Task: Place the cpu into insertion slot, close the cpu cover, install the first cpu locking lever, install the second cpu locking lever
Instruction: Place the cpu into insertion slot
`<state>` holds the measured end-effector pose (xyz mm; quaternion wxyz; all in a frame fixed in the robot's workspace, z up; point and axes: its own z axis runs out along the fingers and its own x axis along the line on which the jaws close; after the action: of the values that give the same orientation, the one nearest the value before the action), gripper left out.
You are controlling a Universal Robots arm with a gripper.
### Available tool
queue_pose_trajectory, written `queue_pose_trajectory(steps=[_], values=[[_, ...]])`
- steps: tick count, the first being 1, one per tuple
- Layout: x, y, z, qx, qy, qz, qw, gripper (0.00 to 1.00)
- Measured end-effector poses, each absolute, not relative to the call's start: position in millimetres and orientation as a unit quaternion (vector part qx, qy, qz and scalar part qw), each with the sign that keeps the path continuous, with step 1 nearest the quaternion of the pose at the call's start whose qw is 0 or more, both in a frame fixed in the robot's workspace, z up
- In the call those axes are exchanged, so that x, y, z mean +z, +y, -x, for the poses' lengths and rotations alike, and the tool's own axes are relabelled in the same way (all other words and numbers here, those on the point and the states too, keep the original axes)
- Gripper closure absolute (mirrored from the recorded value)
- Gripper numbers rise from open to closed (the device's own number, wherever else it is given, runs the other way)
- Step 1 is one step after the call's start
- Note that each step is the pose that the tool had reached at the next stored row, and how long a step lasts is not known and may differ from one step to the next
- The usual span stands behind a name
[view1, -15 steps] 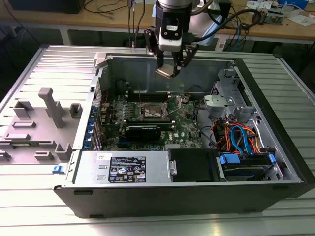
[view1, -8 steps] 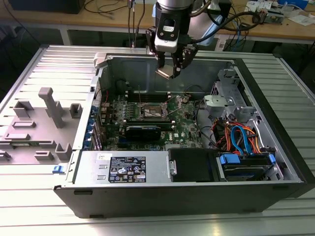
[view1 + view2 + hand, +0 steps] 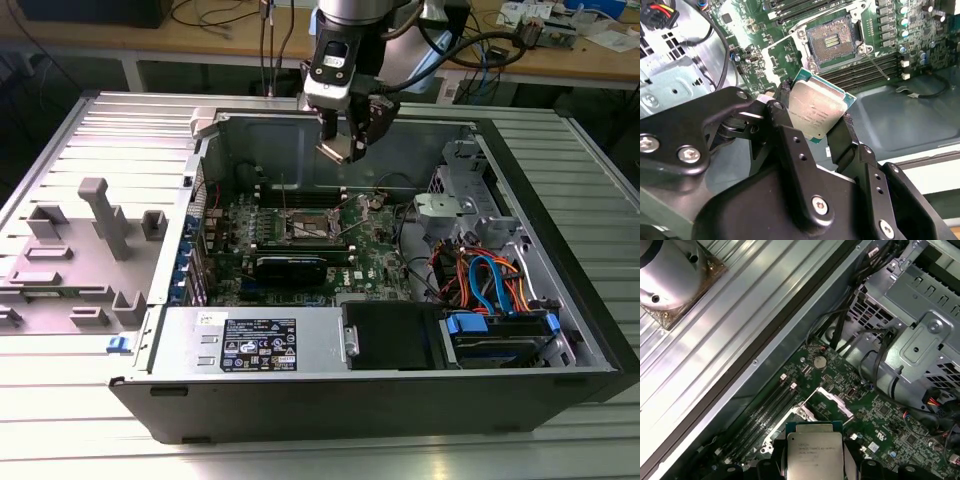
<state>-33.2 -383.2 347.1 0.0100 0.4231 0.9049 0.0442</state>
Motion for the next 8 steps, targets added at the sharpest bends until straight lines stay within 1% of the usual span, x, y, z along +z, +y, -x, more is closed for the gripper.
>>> queue_pose_trajectory(steps=[8], values=[[338.3,-385.8,35.4,0.044,0.893,-0.448,0.011,0.46]])
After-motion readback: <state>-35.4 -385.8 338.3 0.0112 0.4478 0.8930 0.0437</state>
